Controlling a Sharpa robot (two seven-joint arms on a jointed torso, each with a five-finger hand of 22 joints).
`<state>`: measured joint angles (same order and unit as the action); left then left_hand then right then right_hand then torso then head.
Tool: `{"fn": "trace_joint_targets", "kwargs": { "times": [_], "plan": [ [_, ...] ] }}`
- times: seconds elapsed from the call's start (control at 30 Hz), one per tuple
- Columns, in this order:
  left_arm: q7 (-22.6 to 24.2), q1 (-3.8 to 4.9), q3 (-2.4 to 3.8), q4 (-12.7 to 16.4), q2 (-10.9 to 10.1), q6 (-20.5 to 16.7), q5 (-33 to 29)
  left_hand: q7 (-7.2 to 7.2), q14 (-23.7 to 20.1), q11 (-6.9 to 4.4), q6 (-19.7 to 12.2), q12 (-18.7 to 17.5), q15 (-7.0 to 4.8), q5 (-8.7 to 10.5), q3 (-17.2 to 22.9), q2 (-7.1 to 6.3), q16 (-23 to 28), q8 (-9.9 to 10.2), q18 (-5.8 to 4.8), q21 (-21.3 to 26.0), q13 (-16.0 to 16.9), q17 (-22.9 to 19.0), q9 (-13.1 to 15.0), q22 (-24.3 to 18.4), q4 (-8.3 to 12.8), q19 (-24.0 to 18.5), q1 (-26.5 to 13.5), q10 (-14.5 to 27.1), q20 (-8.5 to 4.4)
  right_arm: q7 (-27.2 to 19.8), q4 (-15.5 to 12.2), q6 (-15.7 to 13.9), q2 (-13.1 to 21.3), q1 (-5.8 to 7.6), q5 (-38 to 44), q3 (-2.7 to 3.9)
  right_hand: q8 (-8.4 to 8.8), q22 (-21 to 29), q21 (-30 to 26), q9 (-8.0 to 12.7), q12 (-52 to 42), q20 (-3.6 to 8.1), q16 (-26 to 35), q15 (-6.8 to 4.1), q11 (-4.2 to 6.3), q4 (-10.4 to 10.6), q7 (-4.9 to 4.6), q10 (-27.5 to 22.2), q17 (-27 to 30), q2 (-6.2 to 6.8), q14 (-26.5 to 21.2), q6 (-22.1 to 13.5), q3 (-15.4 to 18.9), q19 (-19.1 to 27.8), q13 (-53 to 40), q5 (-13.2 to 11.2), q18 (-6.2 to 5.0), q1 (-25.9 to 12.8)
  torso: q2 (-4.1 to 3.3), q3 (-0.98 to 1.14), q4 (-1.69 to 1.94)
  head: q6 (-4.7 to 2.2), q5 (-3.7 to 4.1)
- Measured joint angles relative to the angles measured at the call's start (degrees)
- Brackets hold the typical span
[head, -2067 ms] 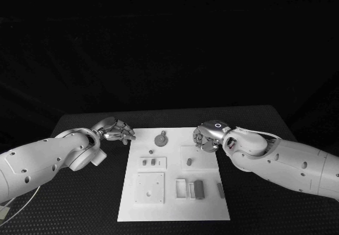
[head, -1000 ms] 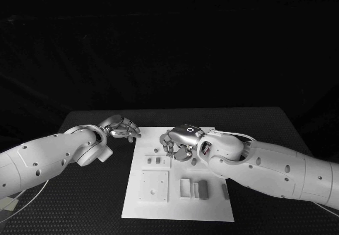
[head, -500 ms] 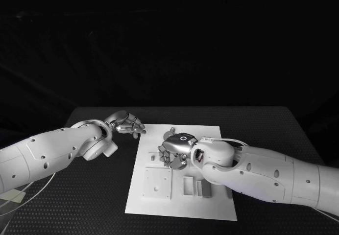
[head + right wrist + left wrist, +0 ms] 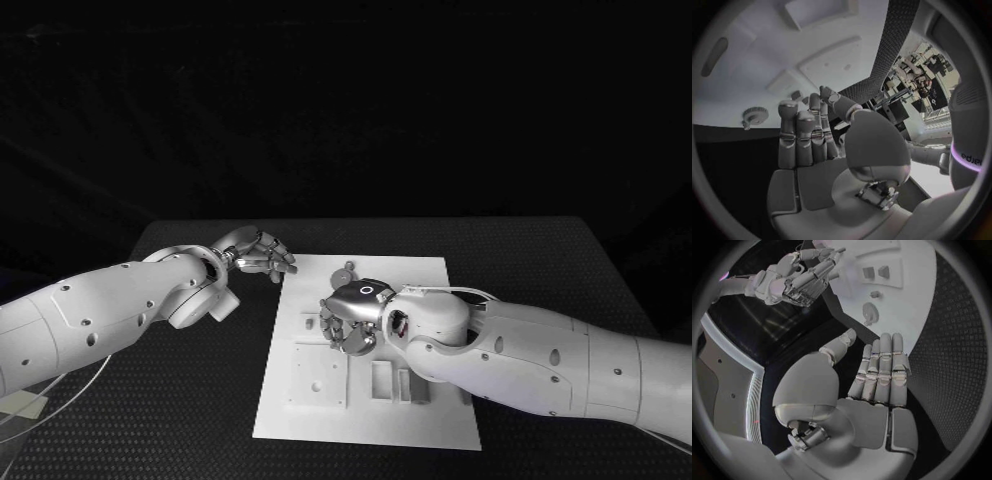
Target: Assemble the parts on the task board
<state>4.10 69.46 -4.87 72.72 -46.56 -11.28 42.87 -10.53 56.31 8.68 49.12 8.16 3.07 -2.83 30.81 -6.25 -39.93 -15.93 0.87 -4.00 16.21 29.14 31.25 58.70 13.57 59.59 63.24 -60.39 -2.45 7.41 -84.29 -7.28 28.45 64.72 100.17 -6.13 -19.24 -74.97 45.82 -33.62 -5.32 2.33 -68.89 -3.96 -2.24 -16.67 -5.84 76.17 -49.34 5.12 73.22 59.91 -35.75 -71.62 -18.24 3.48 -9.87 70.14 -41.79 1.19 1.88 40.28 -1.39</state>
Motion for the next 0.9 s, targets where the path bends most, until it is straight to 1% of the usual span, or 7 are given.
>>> {"fn": "trace_joint_targets", "kwargs": {
  "times": [0.17,0.23,0.33,0.5,0.77,0.9],
  "plan": [
    [-0.02,0.0,0.0,-0.05,0.13,0.0,0.0,0.0,0.0,0.0,0.0,0.0,0.0,0.0,0.0,0.0,0.0,0.0,0.0,0.0,-0.05,0.07,0.0,-0.05,0.0,0.0,0.0,0.0,0.0,0.0,0.22,0.16,-0.46,0.0,0.04,-0.6,0.1,0.0,0.0,0.0,0.0,0.02,0.0,0.01,0.0,0.0,0.0,0.0,0.0,0.0,0.0,-0.01,0.0,0.2,0.0,0.0,-0.01,0.0,0.02,0.0,0.0,-0.17,0.34],
    [-0.04,0.0,0.0,-0.12,0.13,0.0,0.0,0.0,0.0,0.0,0.0,0.0,0.0,0.0,0.0,0.0,0.0,0.0,0.0,0.0,-0.05,0.07,0.0,-0.05,0.0,0.0,0.0,0.0,0.0,0.0,0.32,0.23,-0.47,-0.01,0.06,-0.91,-0.11,0.0,0.0,0.0,0.0,0.02,0.0,0.04,0.0,-0.01,0.01,0.0,-0.05,0.0,-0.03,-0.02,0.01,0.2,0.0,0.0,0.0,0.0,0.01,0.01,0.03,-0.27,0.4],
    [-0.05,0.0,0.0,-0.14,0.13,0.0,0.01,0.0,0.0,0.0,0.0,0.0,0.0,0.0,0.0,0.0,0.0,0.0,0.0,0.0,-0.05,0.06,0.0,-0.05,0.0,0.0,0.0,0.0,0.0,0.0,0.33,0.32,-0.45,-0.1,0.09,-0.96,-0.11,0.0,0.0,-0.01,0.0,0.01,0.0,0.07,0.0,-0.01,0.09,0.0,-0.05,0.01,-0.06,-0.11,0.01,0.2,0.0,0.0,0.0,0.0,-0.01,0.04,0.04,-0.28,0.4],
    [-0.08,0.0,0.0,-0.2,0.17,0.01,0.01,0.0,0.0,0.0,0.0,0.0,0.0,0.0,0.0,0.0,0.0,0.0,0.0,0.0,-0.05,0.12,0.0,-0.05,0.0,0.0,0.0,0.0,0.0,0.0,0.5,0.43,-0.66,-0.32,0.25,-1.11,-0.11,0.0,0.0,-0.06,0.0,0.01,0.0,0.06,0.0,-0.01,0.09,0.0,-0.05,0.01,-0.08,-0.12,0.01,0.2,0.0,0.0,-0.01,0.0,-0.01,0.07,0.08,-0.04,0.16],
    [-0.08,0.0,0.0,-0.18,0.22,0.01,0.01,0.0,0.0,0.0,0.0,0.0,0.0,0.0,0.0,0.0,0.0,0.0,0.0,0.0,-0.05,0.17,0.01,-0.04,0.0,0.0,0.0,0.0,0.0,-0.02,0.64,0.62,-0.77,-0.64,0.43,-1.16,-0.11,0.0,0.0,-0.12,0.0,-0.08,0.0,-0.1,0.0,-0.01,0.09,0.0,-0.04,0.01,-0.29,-0.13,0.02,0.28,-0.01,0.0,0.0,0.0,-0.02,0.03,0.11,0.02,0.2],
    [-0.09,0.0,0.0,-0.1,0.22,0.01,0.01,0.0,0.0,0.0,0.0,0.0,0.0,0.0,0.0,0.0,0.0,0.0,-0.01,0.0,-0.05,0.18,0.01,-0.04,0.0,0.0,0.0,0.0,0.0,-0.04,1.04,0.85,-0.74,-0.66,0.49,-1.3,-0.1,0.0,0.0,-0.15,0.0,-0.09,0.0,-0.1,0.0,-0.01,0.11,0.0,-0.09,0.01,-0.3,-0.3,0.02,0.29,0.0,0.0,0.0,-0.01,-0.02,0.01,0.12,-0.02,0.21]
  ]
}}
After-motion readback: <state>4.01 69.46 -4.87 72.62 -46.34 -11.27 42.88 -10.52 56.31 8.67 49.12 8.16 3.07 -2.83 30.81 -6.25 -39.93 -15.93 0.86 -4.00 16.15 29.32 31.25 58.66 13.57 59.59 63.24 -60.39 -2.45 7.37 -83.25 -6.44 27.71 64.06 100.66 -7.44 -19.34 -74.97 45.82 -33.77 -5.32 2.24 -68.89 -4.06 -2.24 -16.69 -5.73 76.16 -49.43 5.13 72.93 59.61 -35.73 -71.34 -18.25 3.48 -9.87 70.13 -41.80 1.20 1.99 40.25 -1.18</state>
